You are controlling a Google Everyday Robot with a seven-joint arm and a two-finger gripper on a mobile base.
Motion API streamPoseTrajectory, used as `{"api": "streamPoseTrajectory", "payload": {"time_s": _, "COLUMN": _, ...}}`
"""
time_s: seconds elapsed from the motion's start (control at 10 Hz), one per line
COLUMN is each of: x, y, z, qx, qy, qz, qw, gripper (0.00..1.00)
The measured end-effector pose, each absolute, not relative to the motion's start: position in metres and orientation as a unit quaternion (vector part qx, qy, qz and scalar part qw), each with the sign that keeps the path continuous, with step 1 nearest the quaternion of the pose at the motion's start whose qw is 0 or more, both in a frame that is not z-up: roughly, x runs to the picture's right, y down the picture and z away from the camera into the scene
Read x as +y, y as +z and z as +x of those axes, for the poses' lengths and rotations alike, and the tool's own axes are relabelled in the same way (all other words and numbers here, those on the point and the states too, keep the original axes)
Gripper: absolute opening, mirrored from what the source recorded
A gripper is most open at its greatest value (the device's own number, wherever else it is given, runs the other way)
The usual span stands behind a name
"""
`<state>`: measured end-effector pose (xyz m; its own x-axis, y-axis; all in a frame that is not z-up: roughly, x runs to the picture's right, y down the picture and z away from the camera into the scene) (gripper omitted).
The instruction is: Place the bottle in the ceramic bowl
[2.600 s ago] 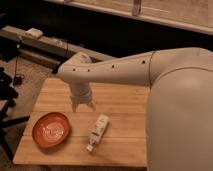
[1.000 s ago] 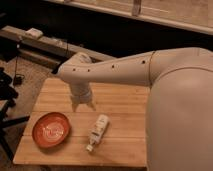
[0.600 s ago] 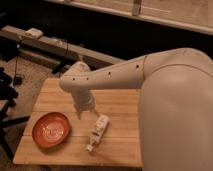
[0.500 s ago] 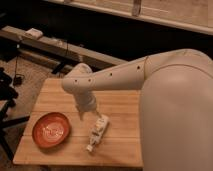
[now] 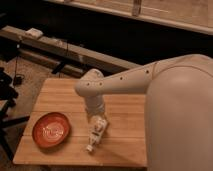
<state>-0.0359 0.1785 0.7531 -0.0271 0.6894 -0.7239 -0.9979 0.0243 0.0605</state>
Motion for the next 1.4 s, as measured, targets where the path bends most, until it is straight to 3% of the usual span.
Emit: {"api": "streamPoseTrajectory", "payload": {"time_s": 1.4, "x": 0.225, "y": 0.792, "z": -0.037, "qx": 0.31, "qy": 0.645, "qz": -0.34, "qw": 0.611, "gripper": 0.65}}
